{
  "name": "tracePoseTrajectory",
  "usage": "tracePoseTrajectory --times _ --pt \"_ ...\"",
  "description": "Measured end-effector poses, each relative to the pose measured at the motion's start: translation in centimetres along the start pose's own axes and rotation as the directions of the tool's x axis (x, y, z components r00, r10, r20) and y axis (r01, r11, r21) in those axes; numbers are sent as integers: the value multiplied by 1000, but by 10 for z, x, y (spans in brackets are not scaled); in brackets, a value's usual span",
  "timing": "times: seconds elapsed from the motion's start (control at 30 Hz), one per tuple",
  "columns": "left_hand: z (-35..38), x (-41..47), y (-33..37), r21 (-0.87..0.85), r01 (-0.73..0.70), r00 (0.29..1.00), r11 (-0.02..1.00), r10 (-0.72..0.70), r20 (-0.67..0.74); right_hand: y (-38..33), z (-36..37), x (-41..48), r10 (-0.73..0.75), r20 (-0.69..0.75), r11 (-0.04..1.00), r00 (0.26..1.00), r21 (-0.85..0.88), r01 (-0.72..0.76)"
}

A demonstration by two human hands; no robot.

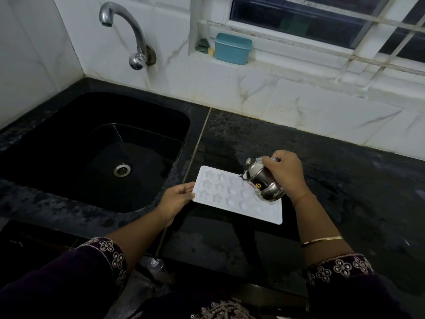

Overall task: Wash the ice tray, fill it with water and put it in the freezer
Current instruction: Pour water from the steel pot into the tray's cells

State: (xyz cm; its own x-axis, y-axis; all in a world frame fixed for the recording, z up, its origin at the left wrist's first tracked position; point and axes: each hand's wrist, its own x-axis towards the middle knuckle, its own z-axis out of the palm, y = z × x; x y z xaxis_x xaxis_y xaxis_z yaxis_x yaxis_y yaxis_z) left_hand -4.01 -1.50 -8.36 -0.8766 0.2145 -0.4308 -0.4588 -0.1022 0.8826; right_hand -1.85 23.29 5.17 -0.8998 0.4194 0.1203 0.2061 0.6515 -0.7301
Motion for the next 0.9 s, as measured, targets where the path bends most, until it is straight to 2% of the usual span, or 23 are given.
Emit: tracePoseTrajectory --times 0.47,0.73,0.9 --pt "-1 0 0 -6 -5 1000 1000 5 6 5 -4 2 26 -27 999 999 36 -25" --pt "-4 5 -4 -13 -4 1000 1000 5 12 14 -7 -3 123 -28 968 992 224 -113" --pt "-6 6 -6 -7 -1 1000 1000 1 24 14 -5 -10 76 4 982 997 170 -76"
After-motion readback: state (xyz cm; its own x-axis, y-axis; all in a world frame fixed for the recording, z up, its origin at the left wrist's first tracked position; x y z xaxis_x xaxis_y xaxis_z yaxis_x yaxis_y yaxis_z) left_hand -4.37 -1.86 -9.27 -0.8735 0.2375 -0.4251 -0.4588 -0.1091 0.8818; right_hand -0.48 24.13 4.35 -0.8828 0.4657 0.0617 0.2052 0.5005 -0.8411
